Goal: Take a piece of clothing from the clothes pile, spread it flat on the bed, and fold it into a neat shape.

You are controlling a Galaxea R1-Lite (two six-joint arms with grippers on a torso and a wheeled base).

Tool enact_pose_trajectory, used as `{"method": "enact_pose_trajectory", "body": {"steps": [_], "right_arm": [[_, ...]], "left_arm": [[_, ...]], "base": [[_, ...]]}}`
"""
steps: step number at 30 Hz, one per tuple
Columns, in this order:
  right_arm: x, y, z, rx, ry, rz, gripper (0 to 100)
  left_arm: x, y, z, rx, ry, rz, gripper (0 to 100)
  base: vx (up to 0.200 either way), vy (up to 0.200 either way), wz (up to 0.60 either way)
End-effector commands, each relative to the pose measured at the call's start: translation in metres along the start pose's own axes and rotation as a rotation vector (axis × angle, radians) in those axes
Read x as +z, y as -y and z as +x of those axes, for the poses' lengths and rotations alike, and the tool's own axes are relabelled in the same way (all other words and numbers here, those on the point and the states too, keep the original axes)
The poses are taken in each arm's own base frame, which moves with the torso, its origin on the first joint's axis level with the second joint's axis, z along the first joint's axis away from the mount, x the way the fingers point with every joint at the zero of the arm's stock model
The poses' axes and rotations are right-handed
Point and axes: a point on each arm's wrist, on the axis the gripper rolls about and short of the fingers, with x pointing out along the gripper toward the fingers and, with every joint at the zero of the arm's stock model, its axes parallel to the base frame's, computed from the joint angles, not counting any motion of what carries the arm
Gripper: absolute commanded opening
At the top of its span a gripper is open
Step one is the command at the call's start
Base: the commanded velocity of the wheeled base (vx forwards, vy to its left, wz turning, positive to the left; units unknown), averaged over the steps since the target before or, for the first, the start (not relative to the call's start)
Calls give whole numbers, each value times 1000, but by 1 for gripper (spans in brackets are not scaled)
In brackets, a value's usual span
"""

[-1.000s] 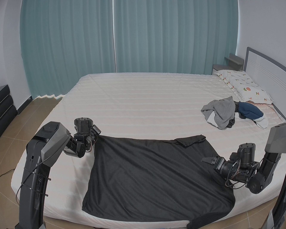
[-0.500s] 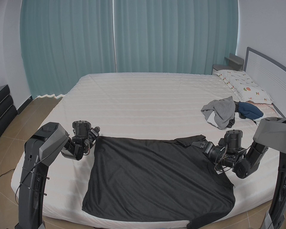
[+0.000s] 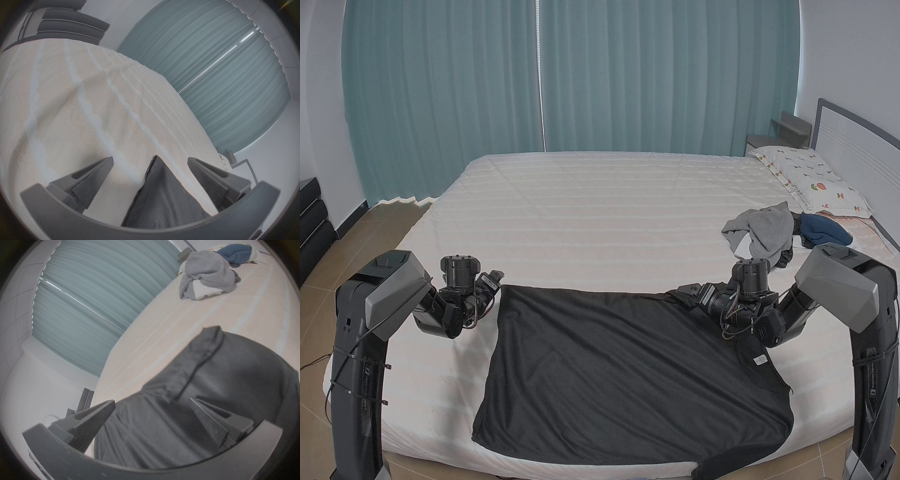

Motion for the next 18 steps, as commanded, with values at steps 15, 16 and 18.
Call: {"method": "enact_pose_trajectory", "body": {"steps": [15, 16, 18], "right_arm": [[84, 0, 51, 19, 347, -12, 100], [82, -3, 41, 10, 316, -16, 100], [78, -5, 30, 17, 266, -21, 100]], "left_arm": [[2, -4, -2, 12, -2, -8, 100], [2, -5, -2, 13, -3, -8, 100], [2, -5, -2, 13, -3, -8, 100]], "base": [[0, 0, 0], [0, 0, 0], [0, 0, 0]]}}
